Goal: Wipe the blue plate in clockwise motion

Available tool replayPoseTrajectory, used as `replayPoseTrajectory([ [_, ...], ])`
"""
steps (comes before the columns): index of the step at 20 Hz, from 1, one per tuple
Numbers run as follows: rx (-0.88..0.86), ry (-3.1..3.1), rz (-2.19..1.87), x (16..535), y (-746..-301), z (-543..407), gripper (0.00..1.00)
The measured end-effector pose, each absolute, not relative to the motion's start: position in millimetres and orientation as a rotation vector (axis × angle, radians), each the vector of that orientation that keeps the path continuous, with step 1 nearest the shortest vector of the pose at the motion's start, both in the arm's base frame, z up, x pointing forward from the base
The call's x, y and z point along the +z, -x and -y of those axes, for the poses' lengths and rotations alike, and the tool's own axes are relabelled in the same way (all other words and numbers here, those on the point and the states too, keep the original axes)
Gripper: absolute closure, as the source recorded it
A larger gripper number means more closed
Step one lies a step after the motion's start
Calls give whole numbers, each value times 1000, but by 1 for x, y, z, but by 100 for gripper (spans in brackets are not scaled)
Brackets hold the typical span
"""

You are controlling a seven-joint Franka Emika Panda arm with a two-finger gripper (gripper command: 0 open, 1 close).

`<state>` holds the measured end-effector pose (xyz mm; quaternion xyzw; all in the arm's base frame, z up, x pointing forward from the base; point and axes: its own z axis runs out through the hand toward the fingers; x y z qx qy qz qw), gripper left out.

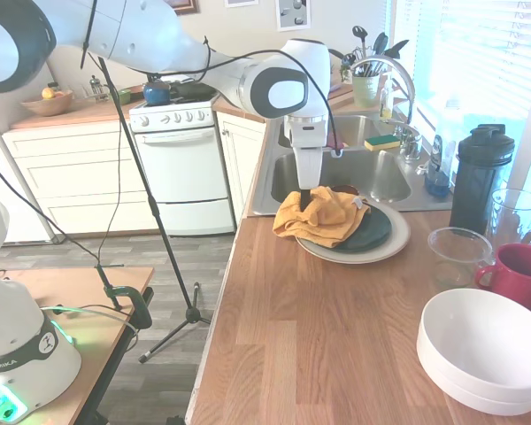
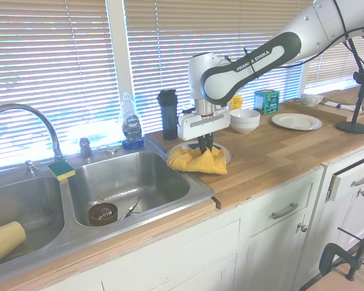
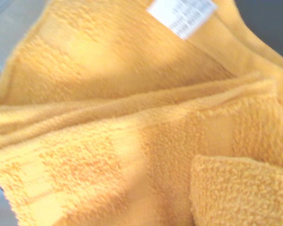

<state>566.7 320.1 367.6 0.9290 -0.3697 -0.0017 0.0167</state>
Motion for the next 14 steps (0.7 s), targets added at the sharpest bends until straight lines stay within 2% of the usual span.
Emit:
replayPoseTrajectory([
  [8, 35, -2878, 1260, 368, -638, -312, 100],
  [14, 45, -2834, 1348, 371, -674, -285, 100],
])
